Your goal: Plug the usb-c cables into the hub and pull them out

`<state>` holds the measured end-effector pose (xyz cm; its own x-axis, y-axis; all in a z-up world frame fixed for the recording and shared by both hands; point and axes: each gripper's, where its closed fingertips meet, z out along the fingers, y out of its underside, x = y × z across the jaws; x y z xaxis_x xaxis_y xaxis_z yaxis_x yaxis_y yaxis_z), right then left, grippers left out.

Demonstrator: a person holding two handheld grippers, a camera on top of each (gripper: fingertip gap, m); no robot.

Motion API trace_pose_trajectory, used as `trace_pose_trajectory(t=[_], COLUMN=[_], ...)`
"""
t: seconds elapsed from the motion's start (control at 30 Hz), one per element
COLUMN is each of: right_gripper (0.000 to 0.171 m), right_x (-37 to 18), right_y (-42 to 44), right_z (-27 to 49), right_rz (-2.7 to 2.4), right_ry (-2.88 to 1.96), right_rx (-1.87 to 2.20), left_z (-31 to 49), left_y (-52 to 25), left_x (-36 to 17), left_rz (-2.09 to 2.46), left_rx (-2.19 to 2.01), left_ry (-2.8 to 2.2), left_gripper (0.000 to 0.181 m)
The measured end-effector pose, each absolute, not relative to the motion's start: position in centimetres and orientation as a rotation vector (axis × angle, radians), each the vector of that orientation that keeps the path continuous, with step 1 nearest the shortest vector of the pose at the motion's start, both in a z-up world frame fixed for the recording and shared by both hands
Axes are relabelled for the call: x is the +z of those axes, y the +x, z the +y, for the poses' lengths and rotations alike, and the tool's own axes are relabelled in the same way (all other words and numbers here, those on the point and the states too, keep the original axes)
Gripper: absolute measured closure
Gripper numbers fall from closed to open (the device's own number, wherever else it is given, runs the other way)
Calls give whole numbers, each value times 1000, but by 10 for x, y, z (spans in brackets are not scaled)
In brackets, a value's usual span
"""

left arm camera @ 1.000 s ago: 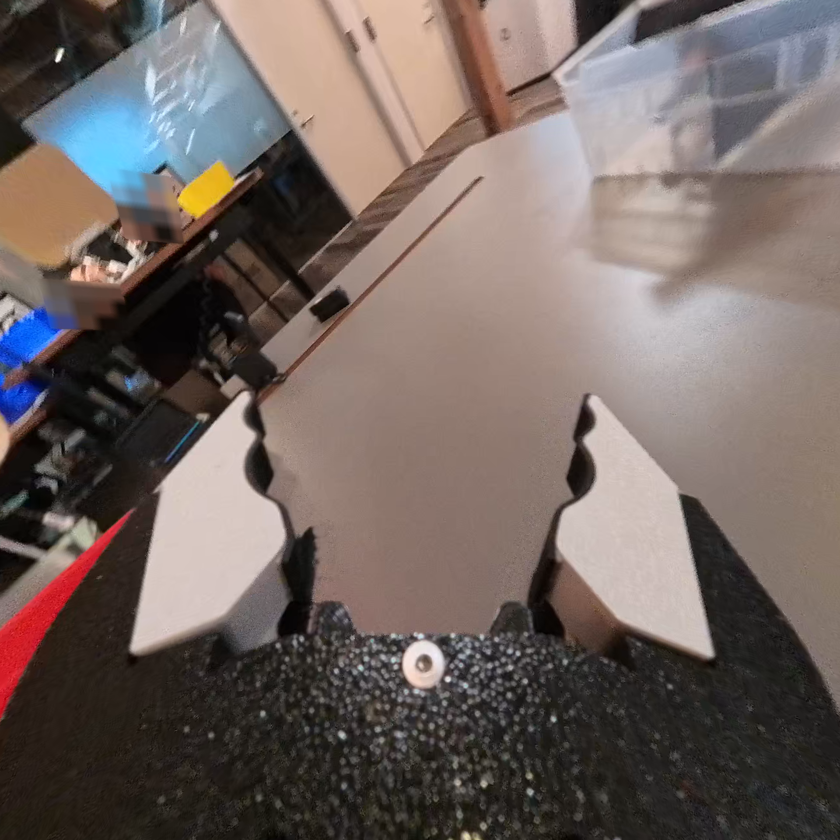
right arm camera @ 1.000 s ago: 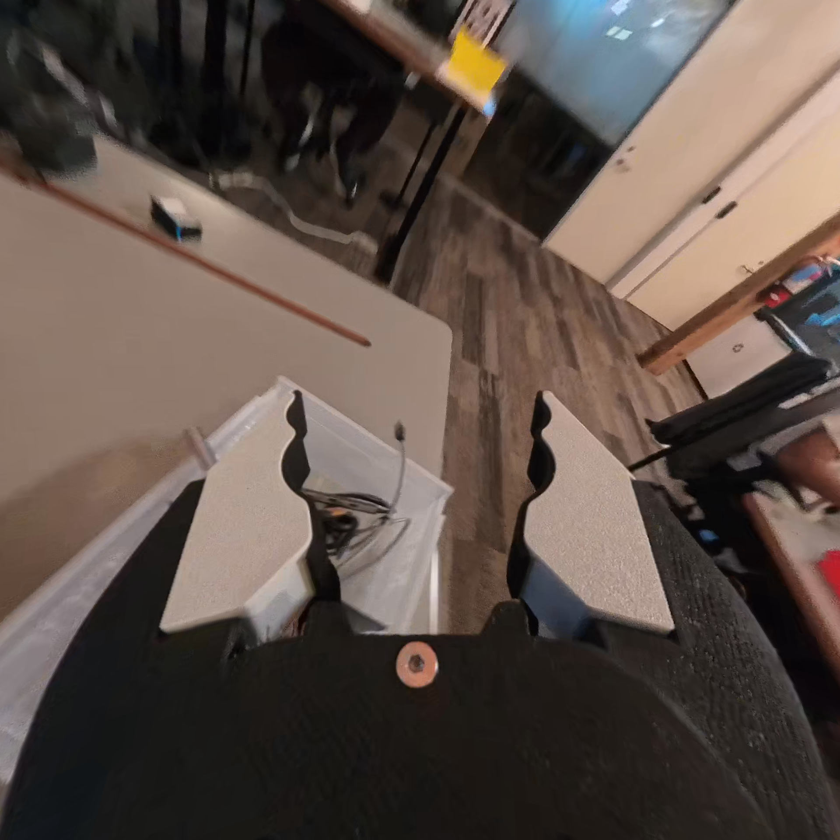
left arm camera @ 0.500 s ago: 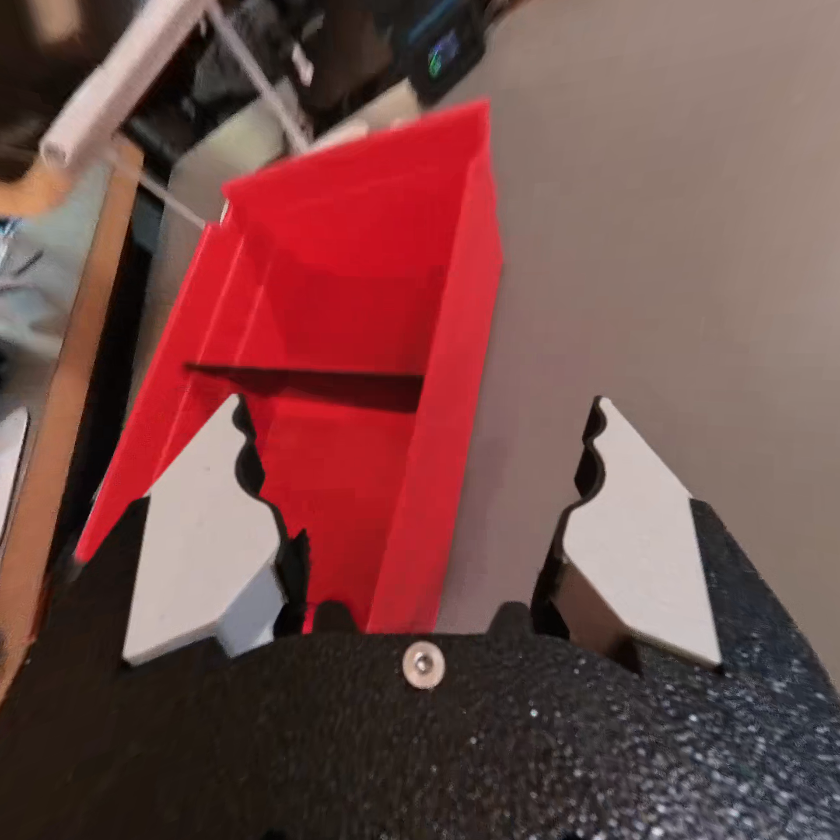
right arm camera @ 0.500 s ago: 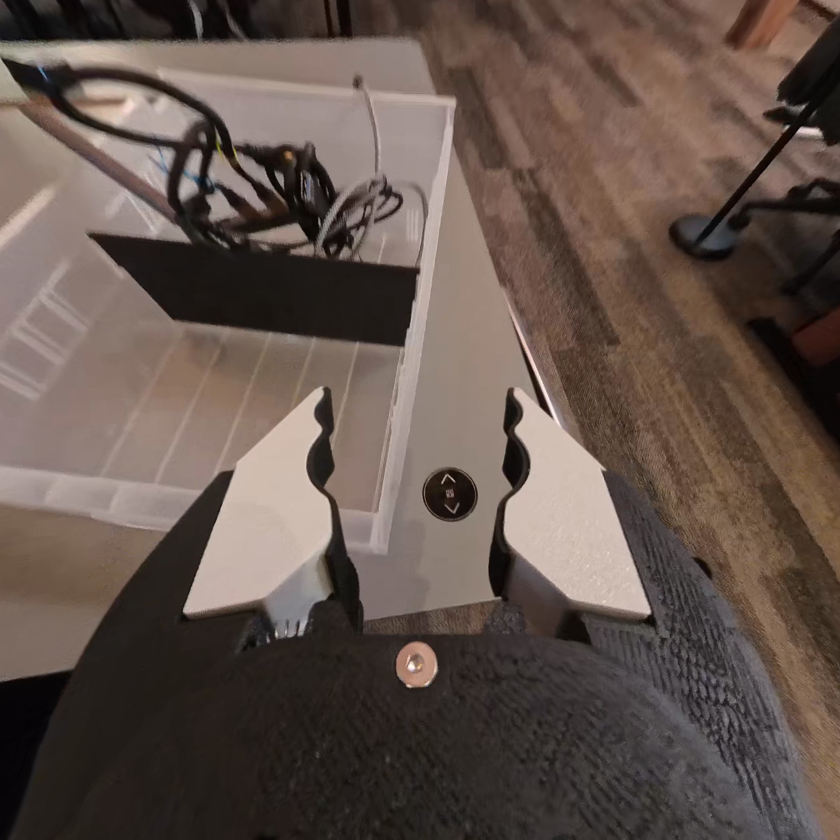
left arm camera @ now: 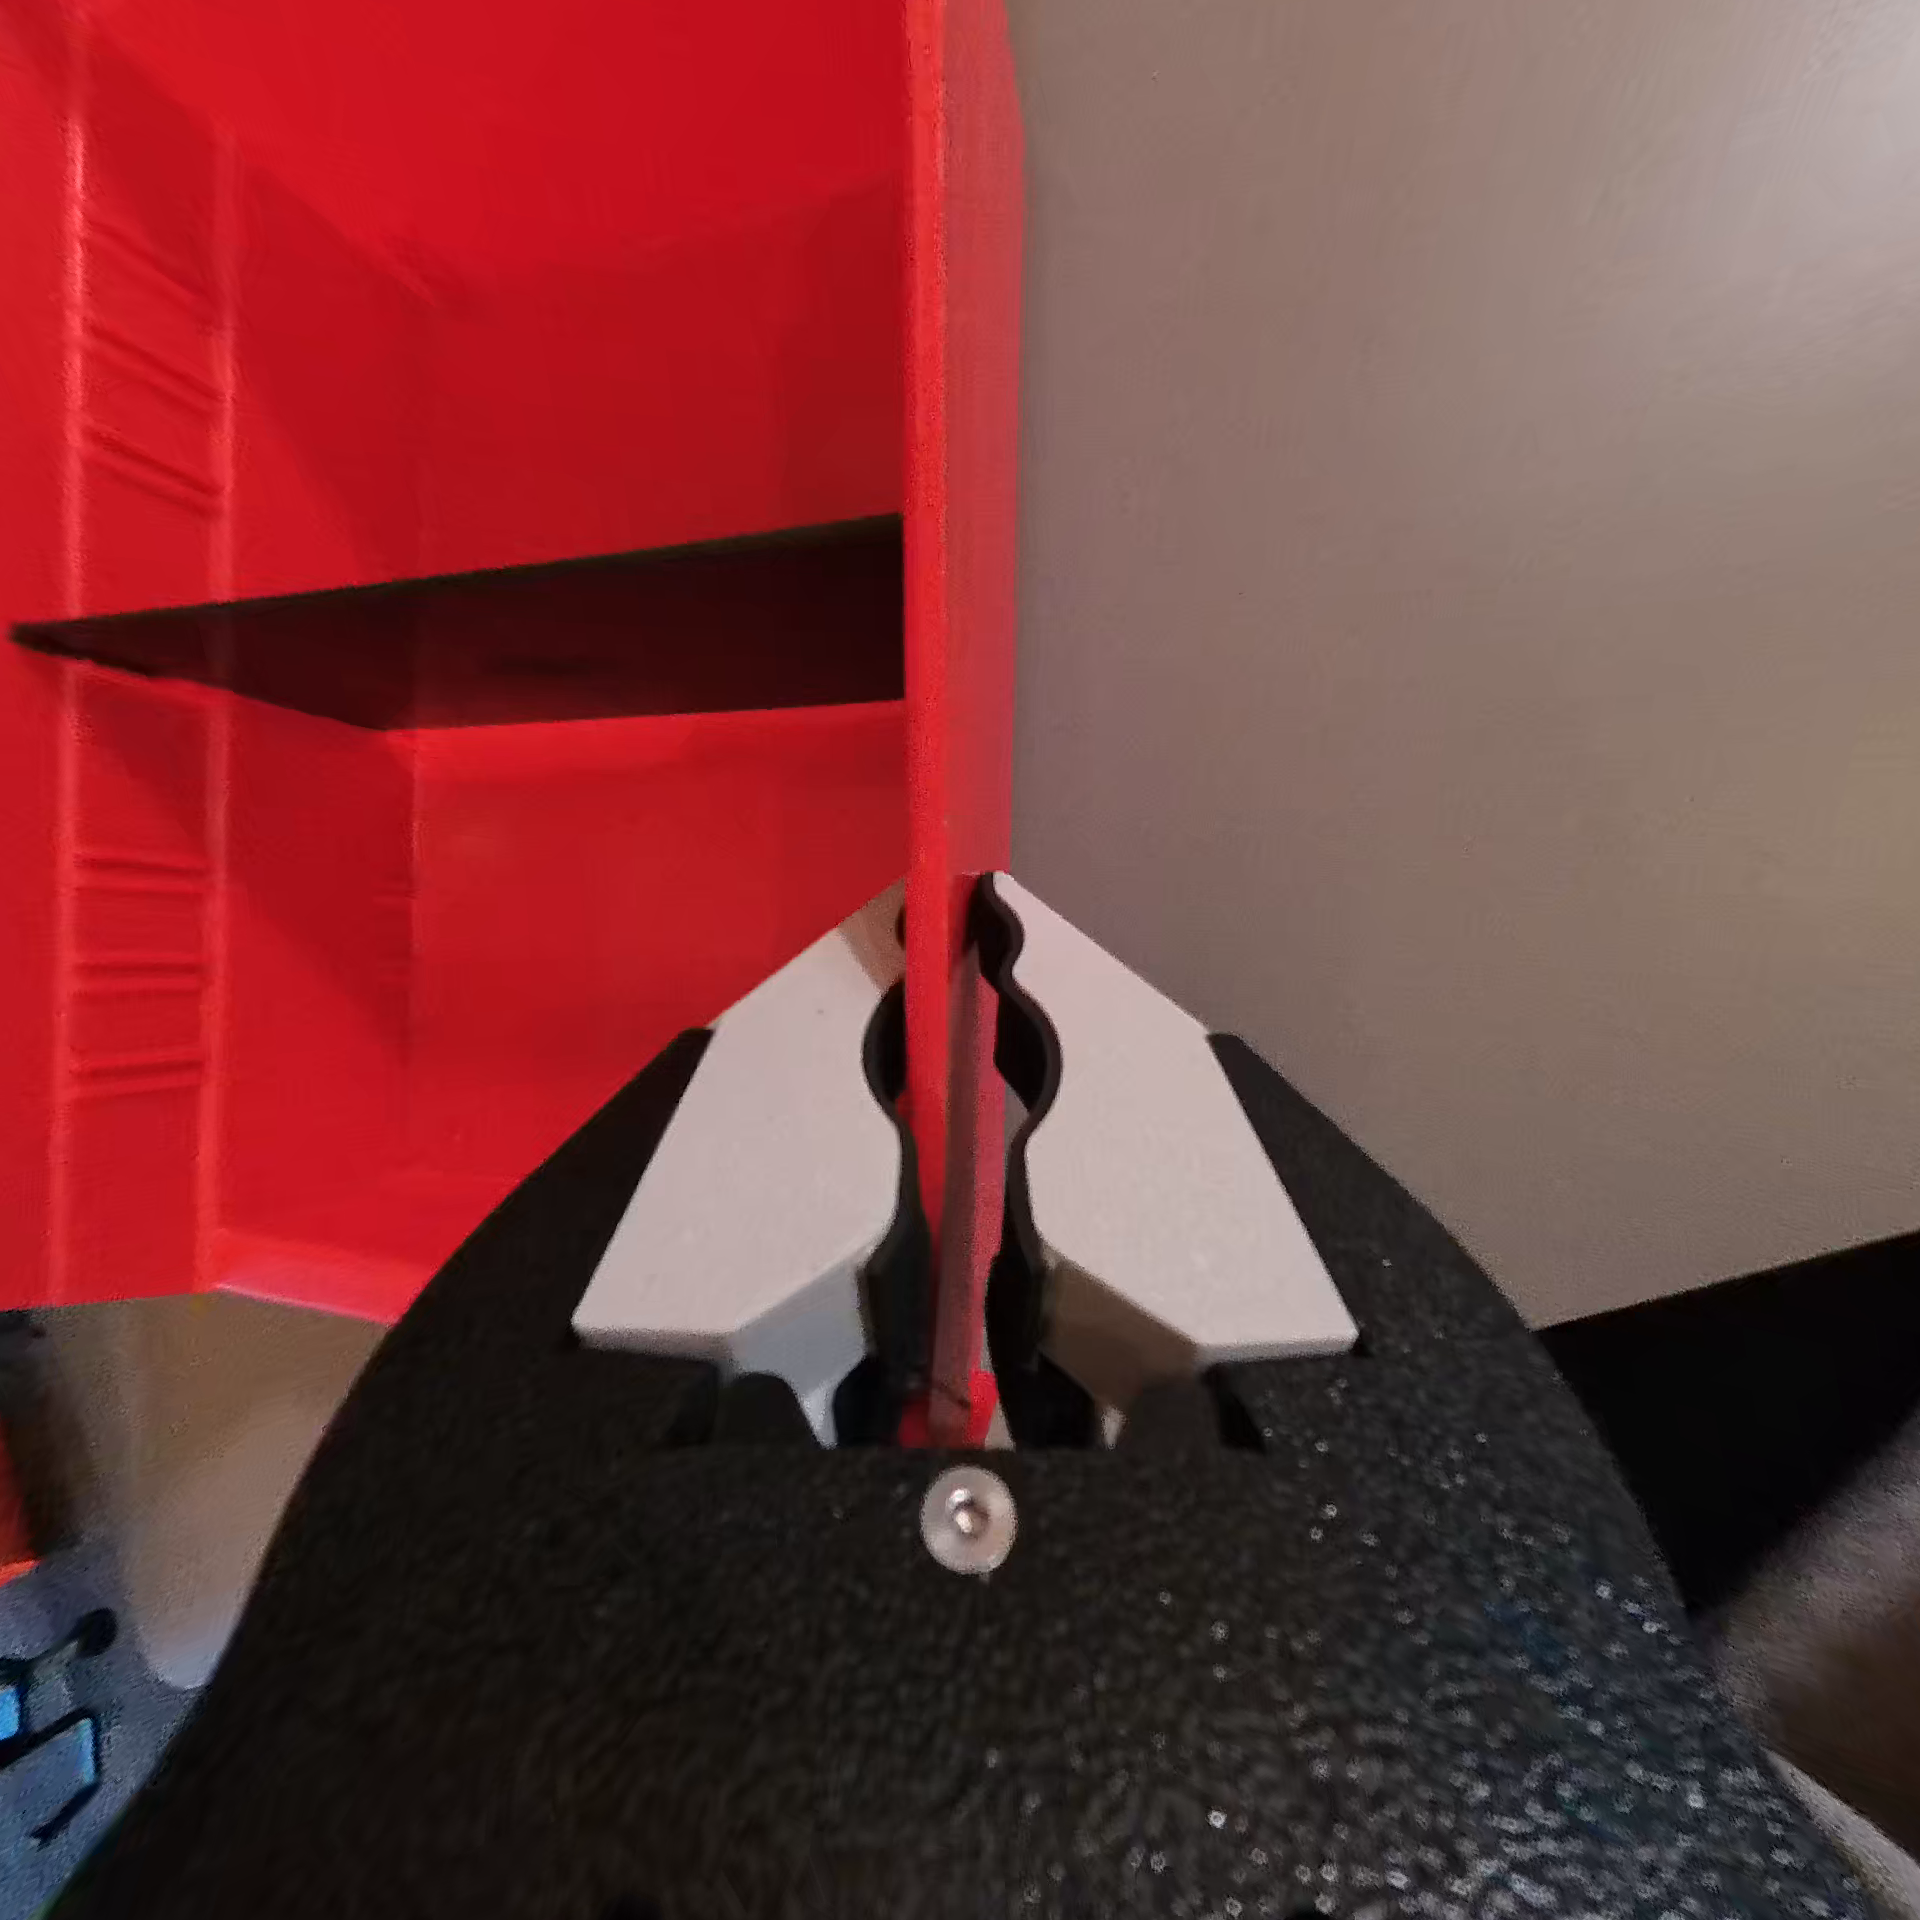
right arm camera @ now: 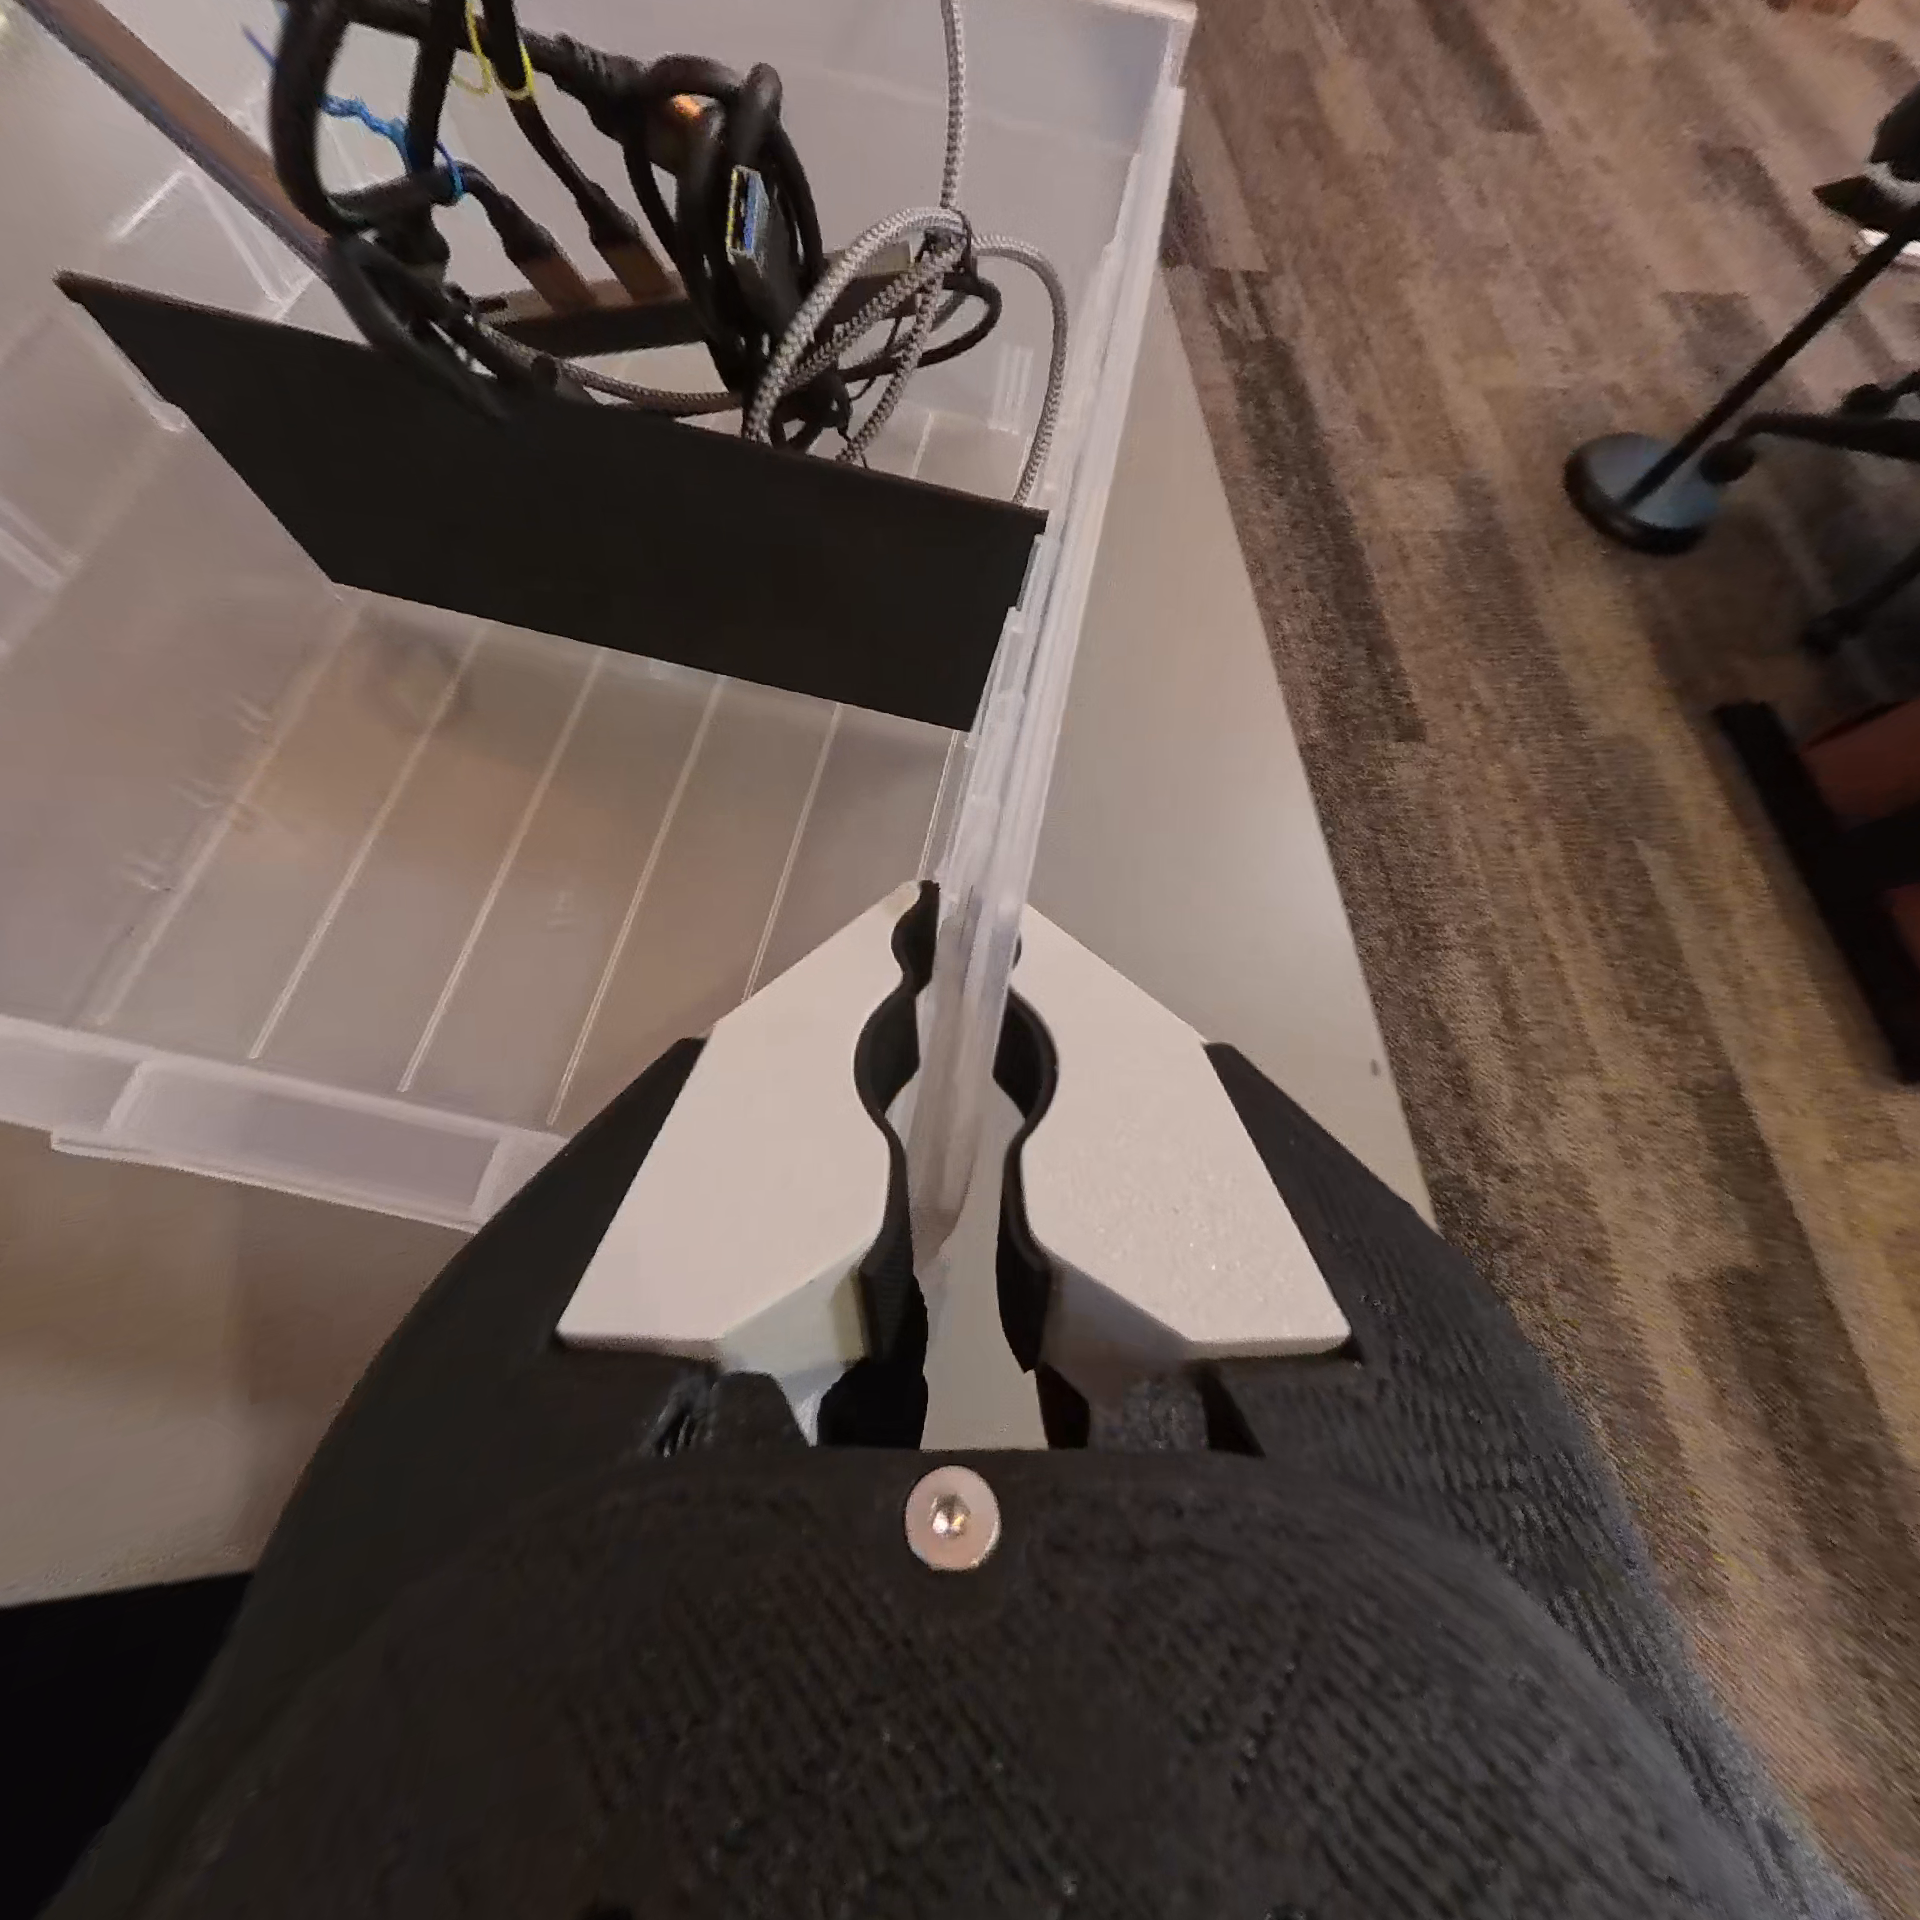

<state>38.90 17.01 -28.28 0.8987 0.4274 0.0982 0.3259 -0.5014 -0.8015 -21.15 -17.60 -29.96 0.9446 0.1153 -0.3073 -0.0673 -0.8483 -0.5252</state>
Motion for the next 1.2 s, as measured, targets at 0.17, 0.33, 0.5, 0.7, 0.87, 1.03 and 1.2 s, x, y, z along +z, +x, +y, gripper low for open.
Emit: trace_pose_trajectory(t=[0.17, 0.33, 0.5, 0.7, 0.87, 1.03, 1.2], right_gripper=[167, 167, 167, 166, 157, 100, 94], right_x=[-280, -276, -281, -277, -271, -263, -192], right_y=[355, 293, 209, 103, 22, -44, 15], right_z=[168, 159, 132, 79, 27, -47, -7], right_rz=[-566, -667, -792, -931, -1030, -1270, -976], right_ry=[-2104, -2074, -2034, -1935, -1806, -1644, -1388], right_rx=[217, 268, 379, 491, 539, 817, 775], left_z=[-181, -200, -215, -214, -206, -192, -155], left_y=[-209, -211, -220, -217, -204, -185, -135], left_x=[-284, -253, -217, -181, -160, -141, -118], left_rz=[-74, -121, -173, -131, -70, -8, 199], left_rx=[429, 496, 619, 757, 779, 764, 695], left_ry=[-2398, -2312, -2194, -2053, -1980, -1921, -1852], left_gripper=[177, 176, 177, 176, 176, 176, 175])
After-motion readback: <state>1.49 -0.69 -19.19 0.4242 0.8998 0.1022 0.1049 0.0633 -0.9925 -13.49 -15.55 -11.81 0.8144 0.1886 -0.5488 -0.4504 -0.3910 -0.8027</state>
